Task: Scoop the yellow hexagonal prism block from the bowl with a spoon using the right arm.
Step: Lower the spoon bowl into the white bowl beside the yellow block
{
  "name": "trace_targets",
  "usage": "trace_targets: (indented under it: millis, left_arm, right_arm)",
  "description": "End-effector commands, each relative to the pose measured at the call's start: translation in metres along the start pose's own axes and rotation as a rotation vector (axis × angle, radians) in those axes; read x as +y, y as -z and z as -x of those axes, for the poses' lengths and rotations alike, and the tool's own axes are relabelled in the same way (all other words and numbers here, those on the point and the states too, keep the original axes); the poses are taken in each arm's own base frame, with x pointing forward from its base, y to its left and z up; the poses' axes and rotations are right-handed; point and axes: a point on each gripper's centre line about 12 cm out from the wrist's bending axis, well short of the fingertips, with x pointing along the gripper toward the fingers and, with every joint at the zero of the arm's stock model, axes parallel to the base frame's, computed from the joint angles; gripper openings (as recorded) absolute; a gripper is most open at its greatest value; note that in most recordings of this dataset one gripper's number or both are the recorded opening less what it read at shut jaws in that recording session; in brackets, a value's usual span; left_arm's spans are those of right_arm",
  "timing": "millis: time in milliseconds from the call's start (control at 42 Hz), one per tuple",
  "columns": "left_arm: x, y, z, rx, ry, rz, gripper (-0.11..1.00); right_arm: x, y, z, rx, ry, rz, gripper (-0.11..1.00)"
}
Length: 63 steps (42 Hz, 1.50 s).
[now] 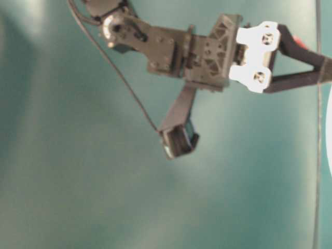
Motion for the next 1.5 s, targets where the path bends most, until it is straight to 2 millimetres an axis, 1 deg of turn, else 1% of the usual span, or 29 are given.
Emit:
trace_targets:
  millis: [0, 262, 381, 523, 666, 857, 1094, 1475]
  left_arm:
    - [0.0, -0.006, -0.003, -0.012, -0.001, -0.003, 0.0]
    - [0.0, -0.006, -0.002, -0.014, -0.001, -0.003, 0.0]
    - [0.0, -0.006, -0.003, -0.012, -0.001, -0.002, 0.0]
    - [0.0, -0.006, -0.003, -0.012, -0.001, -0.002, 0.0]
    - [0.0, -0.005, -0.003, -0.011, -0.001, -0.003, 0.0]
    - [0.0, -0.005, -0.003, -0.011, -0.001, -0.002, 0.0]
    - [0.0, -0.005, -0.003, -0.011, -0.001, -0.002, 0.0]
    - [0.0, -0.005, -0.003, -0.011, -0.001, -0.003, 0.0]
  right_arm:
    - [0.002, -0.012, 0.01, -0.071, -0.015, 0.0, 0.21]
    - [0.004, -0.024, 0.012, -0.181, -0.033, 0.0, 0.21]
    - [0.005, -0.027, 0.013, -0.201, -0.037, -0.003, 0.21]
    - [0.006, -0.03, 0.02, -0.223, -0.042, -0.004, 0.21]
    - [0.007, -0.033, 0.031, -0.259, -0.05, -0.003, 0.21]
    - [0.008, -0.036, 0.046, -0.307, -0.06, -0.003, 0.21]
    - [0.008, -0.035, 0.058, -0.334, -0.066, -0.002, 0.21]
    - [0.009, -0.035, 0.06, -0.335, -0.067, -0.001, 0.21]
